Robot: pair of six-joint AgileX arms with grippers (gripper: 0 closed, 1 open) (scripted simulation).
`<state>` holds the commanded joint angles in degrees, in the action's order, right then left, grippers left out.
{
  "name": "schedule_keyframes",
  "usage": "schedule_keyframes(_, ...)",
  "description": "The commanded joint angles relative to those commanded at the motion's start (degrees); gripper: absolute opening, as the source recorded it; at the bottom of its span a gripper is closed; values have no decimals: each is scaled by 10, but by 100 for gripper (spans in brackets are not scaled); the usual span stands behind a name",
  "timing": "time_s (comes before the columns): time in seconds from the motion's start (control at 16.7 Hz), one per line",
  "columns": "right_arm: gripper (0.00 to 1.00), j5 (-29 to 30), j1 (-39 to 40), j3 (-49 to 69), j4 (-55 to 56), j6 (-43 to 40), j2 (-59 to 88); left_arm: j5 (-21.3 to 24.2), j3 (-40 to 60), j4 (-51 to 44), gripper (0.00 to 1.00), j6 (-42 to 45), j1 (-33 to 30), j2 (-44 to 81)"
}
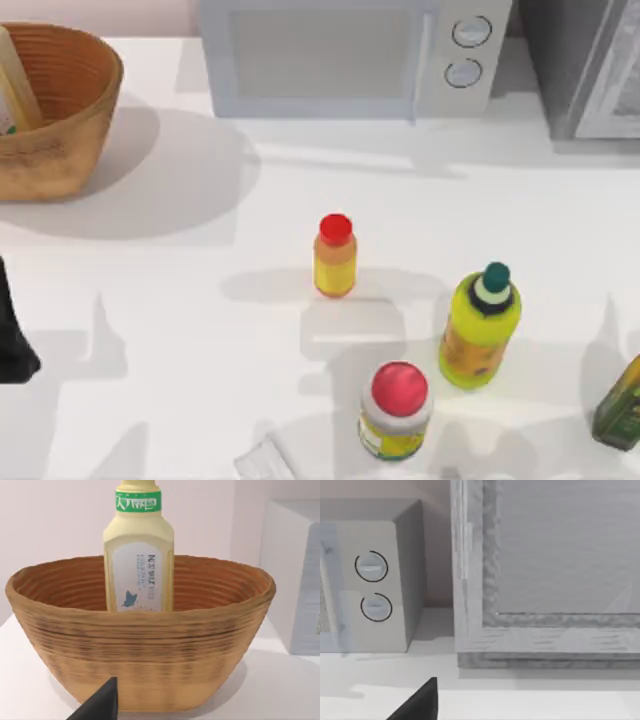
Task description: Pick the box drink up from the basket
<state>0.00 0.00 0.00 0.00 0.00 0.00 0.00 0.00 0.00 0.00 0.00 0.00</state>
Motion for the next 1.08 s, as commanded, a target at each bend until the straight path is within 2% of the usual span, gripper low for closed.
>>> schedule_keyframes(0.24, 100, 0, 0, 0, 0, 0, 0, 1, 3, 8, 100, -1, 2, 18)
schedule_keyframes(0.48, 100, 0, 0, 0, 0, 0, 0, 11, 33, 71, 100, 0, 12, 121)
schedule_keyframes(0.72, 100, 0, 0, 0, 0, 0, 0, 30, 95, 187, 100, 2, 27, 291)
schedule_keyframes(1.08, 100, 0, 0, 0, 0, 0, 0, 64, 213, 404, 100, 5, 53, 611)
